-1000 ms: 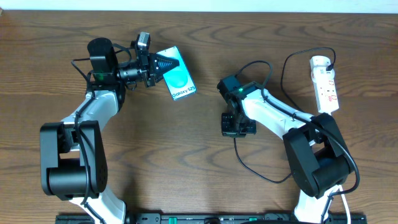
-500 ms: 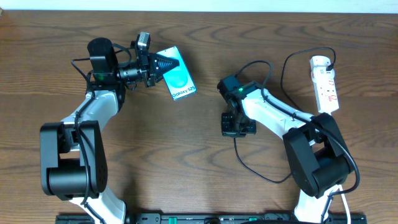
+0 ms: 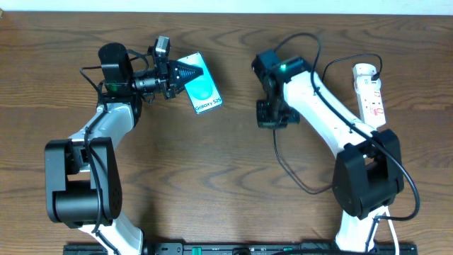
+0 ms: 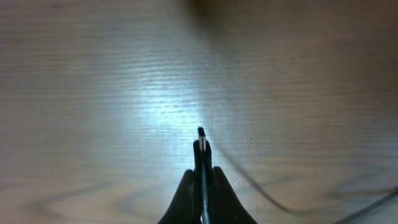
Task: Plug charger to phone and switch on socket
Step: 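Lift the connector and carry it toward the phone's bottom port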
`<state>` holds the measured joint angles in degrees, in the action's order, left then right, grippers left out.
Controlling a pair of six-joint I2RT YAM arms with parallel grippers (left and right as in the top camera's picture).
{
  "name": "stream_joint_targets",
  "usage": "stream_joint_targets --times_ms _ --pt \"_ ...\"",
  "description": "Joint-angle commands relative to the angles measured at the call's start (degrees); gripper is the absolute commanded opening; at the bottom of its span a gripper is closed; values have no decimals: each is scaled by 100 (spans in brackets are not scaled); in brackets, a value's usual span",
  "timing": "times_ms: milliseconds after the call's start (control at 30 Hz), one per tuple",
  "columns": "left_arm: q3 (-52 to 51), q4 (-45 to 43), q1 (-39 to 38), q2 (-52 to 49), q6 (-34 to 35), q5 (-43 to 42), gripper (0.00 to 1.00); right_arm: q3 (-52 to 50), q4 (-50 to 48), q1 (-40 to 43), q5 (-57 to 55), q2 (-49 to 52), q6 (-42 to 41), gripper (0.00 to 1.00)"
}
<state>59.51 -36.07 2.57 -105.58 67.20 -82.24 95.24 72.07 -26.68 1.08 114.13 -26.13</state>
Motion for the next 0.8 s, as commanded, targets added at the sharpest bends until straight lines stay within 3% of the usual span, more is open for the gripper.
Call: stream_joint_targets --times_ms 0,167,233,400,667,767 --pt "83 -46 33 46 -96 -114 7 841 205 35 566 -13 857 1" --pt "83 -48 197 46 -94 -133 7 1521 350 37 2092 -13 1853 1" --pt "83 -48 352 46 -94 -232 7 1652 409 50 3134 -13 2474 1" --pt "83 -46 645 46 -79 -422 7 1641 428 50 4542 -13 3335 1" --pt "83 -96 909 46 70 -435 7 1641 549 48 5654 -13 4054 1" --pt "83 -557 916 46 433 -431 7 1641 549 39 5932 -13 4194 1"
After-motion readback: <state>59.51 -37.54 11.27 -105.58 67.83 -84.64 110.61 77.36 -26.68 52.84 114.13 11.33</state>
